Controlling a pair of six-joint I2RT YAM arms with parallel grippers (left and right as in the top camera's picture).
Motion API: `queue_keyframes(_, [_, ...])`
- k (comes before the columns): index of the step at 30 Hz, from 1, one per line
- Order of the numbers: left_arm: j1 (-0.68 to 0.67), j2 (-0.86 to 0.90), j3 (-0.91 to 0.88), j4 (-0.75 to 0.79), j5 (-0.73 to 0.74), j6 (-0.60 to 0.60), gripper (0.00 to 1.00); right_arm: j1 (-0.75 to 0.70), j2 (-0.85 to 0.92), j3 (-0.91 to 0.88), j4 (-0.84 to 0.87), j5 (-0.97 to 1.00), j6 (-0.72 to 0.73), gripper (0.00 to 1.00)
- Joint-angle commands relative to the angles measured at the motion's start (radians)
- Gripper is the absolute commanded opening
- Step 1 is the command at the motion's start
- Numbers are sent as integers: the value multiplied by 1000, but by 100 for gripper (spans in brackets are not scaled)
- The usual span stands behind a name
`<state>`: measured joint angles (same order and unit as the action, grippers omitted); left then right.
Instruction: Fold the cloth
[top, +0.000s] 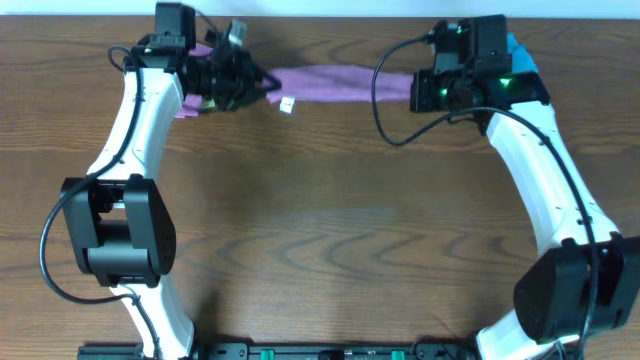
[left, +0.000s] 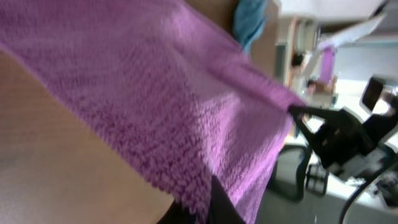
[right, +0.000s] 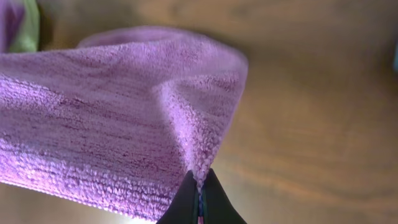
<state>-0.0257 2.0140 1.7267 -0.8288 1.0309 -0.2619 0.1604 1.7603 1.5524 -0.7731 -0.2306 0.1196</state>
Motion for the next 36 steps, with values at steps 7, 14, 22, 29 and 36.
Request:
queue_keyframes(7, [43, -2, 8, -365, -152, 460, 6, 76, -5, -47, -159, 13, -31, 2])
queue_keyframes(14, [70, -2, -22, -488, -176, 592, 6, 105, -60, -220, -116, 13, 2, 1])
queue_keyframes(22, [80, -3, -241, -472, -166, 628, 6, 106, -266, -500, -9, -12, 52, 2])
queue_keyframes(29, [80, -10, -521, -404, -140, 696, 6, 118, -406, -731, 6, -13, 120, 1])
queue_keyframes(36, [80, -63, -700, -320, -91, 696, 6, 118, -504, -826, 26, 0, 138, 2])
